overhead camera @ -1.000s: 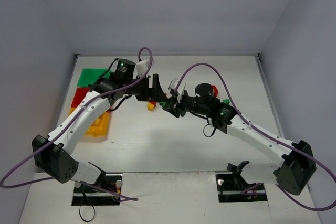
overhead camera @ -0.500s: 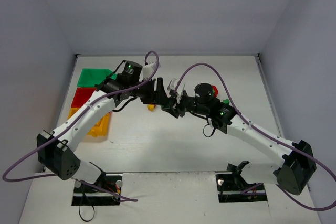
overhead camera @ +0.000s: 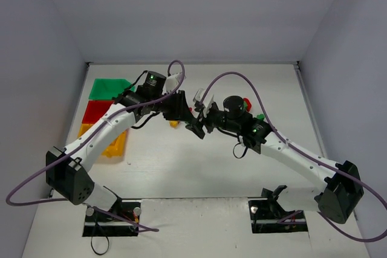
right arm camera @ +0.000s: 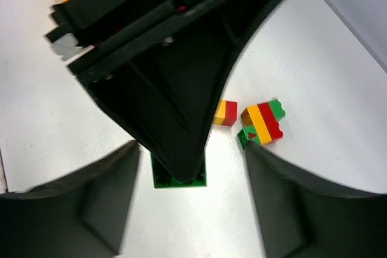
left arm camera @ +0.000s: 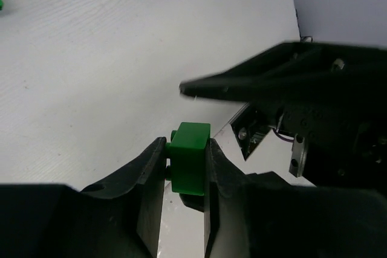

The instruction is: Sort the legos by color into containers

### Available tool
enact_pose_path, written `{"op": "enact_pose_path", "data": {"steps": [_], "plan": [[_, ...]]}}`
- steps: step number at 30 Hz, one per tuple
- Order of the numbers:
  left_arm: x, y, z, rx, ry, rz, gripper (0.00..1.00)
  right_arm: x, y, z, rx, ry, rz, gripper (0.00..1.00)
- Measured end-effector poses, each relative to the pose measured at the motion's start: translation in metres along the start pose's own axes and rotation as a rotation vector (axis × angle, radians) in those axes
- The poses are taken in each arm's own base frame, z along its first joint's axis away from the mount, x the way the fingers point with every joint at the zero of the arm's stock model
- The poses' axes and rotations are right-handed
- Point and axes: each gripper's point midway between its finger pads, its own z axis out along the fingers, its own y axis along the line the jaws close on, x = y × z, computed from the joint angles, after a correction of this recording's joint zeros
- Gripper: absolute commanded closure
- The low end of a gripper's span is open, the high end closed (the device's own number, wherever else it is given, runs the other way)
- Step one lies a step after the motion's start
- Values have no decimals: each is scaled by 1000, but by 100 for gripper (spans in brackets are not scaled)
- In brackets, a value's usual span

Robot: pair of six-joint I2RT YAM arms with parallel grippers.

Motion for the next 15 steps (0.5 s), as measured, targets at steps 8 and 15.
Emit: {"op": "enact_pose_path", "data": {"steps": [8, 15], "plan": [[-22, 67, -6, -172, -37, -58, 100, 15, -53, -15, 218, 42, 131, 6], [-102, 184, -72, -547, -271, -167, 100, 50, -124, -58, 550, 98, 333, 0]]}}
